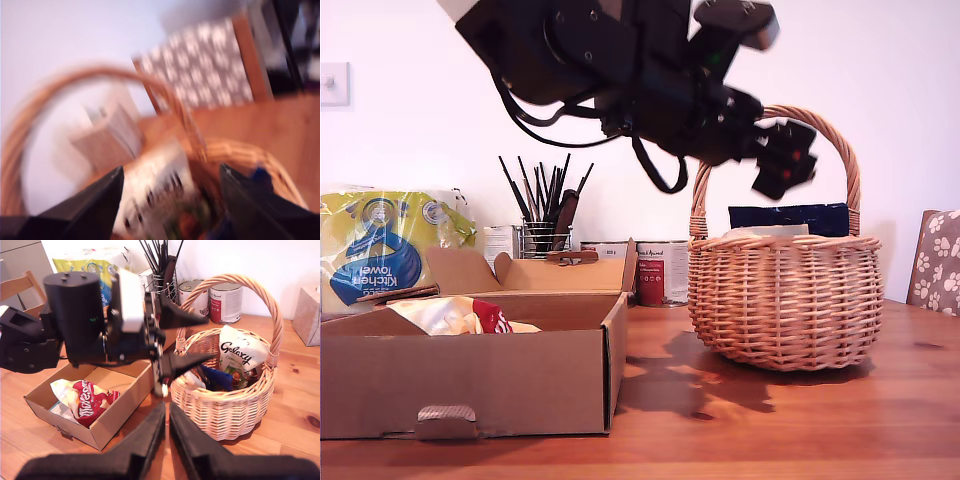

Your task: Move the bags of Easter eggs from the cardboard box on the left into the woven basket on the right side.

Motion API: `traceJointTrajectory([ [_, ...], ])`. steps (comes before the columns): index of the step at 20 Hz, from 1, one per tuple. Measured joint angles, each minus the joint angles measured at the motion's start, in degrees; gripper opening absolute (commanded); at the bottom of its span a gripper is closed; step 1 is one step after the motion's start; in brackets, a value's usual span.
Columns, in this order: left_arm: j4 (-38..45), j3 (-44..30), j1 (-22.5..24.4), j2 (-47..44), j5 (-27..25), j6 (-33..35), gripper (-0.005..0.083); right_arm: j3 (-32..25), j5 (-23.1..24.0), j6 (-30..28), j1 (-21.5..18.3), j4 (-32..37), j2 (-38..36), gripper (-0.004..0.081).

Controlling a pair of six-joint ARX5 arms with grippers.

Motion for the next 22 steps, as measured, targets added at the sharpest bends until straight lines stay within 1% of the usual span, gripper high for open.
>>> traceJointTrajectory([
  [2, -6.29, 0.00, -0.02, -3.54, -0.24, 0.11, 0.0393, 0.00, 0.04, -0.13, 0.00, 0.00, 0.00, -0.0010],
  [3, -9.86, 0.00, -0.02, -6.38, -0.28, 0.11, 0.0284, 0.00, 0.07, -0.42, 0.00, 0.00, 0.02, -0.0010],
  [5, -17.59, 0.02, 0.00, -13.86, -0.61, -0.83, 0.0022, 0.00, 0.26, -1.44, 0.00, 0.04, 0.42, -0.0011],
  [6, -21.55, 0.09, 0.04, -17.59, -0.63, -1.07, -0.0020, 0.00, 0.28, -1.88, 0.00, 0.11, 1.14, -0.0010],
  [8, -29.97, 0.81, 0.42, -23.28, -0.07, -3.76, -0.0020, 0.00, 0.28, -3.15, 0.00, 0.26, 3.85, -0.0010],
  [11, -39.95, 1.05, 1.90, -26.88, 0.74, -9.38, -0.0020, 0.00, 0.20, -4.28, 0.00, 1.27, 9.20, -0.0010],
  [13, -41.88, -0.94, 3.37, -27.98, 1.53, -10.86, -0.0020, -0.04, -0.92, -4.44, 0.00, 3.43, 11.82, -0.0011],
  [17, -42.77, -13.40, 6.10, -36.09, 1.81, -11.23, -0.0020, -0.09, -5.79, -5.20, 0.00, 8.44, 15.04, -0.0011],
  [18, -42.73, -15.96, 7.08, -38.25, 2.67, -11.21, -0.0020, -0.09, -6.75, -5.66, 0.00, 8.68, 15.69, -0.0010],
  [20, -44.11, -19.47, 9.81, -41.72, 6.45, -9.16, -0.0019, -0.09, -8.11, -5.79, 0.00, 9.16, 17.22, -0.0010],
  [22, -48.89, -20.35, 13.11, -43.28, 8.72, -6.32, -0.0015, -0.09, -8.85, -5.88, 0.00, 10.03, 18.38, -0.0010],
])
